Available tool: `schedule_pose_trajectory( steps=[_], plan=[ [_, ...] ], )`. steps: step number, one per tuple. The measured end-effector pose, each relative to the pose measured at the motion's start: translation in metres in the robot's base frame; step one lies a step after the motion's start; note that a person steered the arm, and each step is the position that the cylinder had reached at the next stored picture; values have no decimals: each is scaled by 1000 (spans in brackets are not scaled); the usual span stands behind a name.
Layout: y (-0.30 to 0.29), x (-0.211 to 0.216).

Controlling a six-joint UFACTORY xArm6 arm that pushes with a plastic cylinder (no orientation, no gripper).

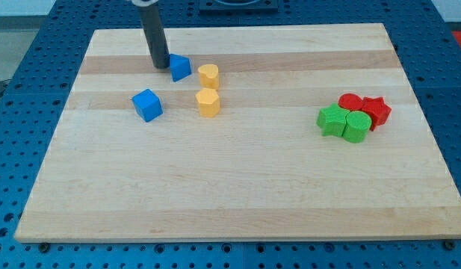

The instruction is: Push the triangle into the cube

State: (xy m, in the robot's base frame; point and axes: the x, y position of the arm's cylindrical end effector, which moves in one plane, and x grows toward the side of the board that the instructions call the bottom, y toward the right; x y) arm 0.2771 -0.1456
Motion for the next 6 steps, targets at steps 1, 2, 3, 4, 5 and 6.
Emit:
schedule_pose_trajectory(
  steps=[1, 2, 3, 4, 5, 6],
  plan=[
    [1, -50],
    [36, -21],
    [46, -7],
    [46, -2],
    [44, 14],
    [36, 44]
  ],
)
